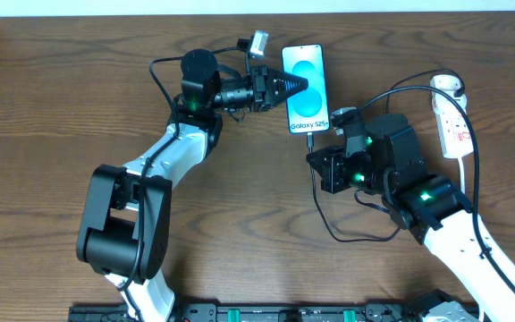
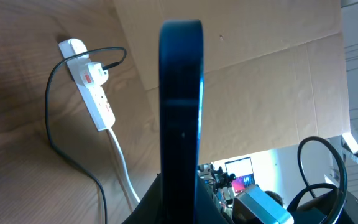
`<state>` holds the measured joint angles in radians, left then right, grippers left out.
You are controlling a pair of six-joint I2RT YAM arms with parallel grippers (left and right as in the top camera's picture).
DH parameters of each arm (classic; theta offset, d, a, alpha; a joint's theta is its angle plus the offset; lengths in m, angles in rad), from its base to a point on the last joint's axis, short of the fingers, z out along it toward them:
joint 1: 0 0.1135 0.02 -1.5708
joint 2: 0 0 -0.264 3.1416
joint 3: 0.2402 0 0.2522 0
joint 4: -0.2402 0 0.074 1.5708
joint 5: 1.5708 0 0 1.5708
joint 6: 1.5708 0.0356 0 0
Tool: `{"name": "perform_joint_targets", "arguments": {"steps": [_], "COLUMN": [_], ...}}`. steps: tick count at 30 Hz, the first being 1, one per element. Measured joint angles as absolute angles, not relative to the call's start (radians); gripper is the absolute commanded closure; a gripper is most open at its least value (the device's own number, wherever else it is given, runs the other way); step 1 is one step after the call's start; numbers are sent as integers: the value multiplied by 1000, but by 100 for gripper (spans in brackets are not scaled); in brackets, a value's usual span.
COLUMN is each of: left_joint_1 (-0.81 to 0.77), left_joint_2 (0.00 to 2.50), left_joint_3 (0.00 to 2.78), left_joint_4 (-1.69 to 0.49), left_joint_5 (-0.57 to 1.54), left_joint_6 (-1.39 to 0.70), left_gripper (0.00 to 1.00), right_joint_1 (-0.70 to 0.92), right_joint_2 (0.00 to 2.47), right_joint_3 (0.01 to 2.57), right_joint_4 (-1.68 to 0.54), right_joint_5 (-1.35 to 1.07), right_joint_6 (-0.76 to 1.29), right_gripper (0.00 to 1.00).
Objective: Plug charger to phone and switch on socket
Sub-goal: 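Push the USB-C plug up into the phone's bottom port with right gripper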
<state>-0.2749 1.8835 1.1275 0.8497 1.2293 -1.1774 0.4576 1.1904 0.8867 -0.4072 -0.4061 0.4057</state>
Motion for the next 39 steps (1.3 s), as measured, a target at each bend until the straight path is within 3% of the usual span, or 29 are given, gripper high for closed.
{"name": "perform_joint_targets", "arguments": {"steps": [39], "left_joint_1": [-245], "left_joint_2": [1883], "left_joint_3": [1145], "left_joint_4": [862], "left_joint_5": [1240], "left_joint_6": [-1177], "left_gripper": [93], "right_joint_1": [463], "right_joint_2": [1198], "right_joint_3": [854], "right_joint_4": [-207], "right_joint_5": [-347], "right_joint_6": [406], "right_gripper": [99]}}
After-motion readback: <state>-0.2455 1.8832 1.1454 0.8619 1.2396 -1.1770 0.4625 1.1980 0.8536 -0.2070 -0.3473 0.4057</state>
